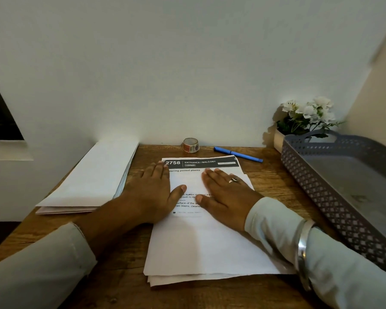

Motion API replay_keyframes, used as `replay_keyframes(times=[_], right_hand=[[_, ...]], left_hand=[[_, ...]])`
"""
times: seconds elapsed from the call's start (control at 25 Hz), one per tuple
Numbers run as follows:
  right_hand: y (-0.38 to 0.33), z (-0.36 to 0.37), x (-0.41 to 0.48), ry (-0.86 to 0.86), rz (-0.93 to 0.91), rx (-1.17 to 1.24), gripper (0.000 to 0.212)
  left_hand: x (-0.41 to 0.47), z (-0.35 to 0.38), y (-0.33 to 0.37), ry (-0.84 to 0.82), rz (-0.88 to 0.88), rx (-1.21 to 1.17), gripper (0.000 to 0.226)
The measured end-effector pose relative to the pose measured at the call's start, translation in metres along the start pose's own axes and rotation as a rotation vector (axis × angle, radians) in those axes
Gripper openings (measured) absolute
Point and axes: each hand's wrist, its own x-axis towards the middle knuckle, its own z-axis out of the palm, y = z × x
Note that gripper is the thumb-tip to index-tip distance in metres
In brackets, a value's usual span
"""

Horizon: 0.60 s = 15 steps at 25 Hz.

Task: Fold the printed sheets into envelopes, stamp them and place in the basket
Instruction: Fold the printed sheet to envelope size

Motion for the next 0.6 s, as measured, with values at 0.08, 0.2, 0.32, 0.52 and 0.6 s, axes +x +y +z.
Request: replay_keyframes(times=[0.08, 0.2, 0.32, 0.52, 0.6], right_hand=[[0.012, -0.003, -0.001, -0.025, 0.089, -0.015, 0.078], [0.03, -0.01, -0.002, -0.056, 0.213, -0.028, 0.081], [0.036, -0.018, -0.002, -0.066, 0.254, -0.005, 0.085], [0.044, -0.025, -0.007, 0.108, 0.156, -0.038, 0.075], [0.047, -0.025, -0.007, 0.128, 0.14, -0.034, 0.072]], left_hand=[[-0.001, -0.001, -0.001, -0.001, 0.001, -0.01, 0.086], [-0.003, -0.003, -0.001, 0.031, 0.014, 0.012, 0.091], [-0.004, -0.007, -0.005, 0.125, 0.075, 0.027, 0.103], [0.008, -0.018, -0.019, 0.161, 0.265, -0.064, 0.092], [0.01, -0.022, -0.023, 0.146, 0.264, -0.143, 0.088]])
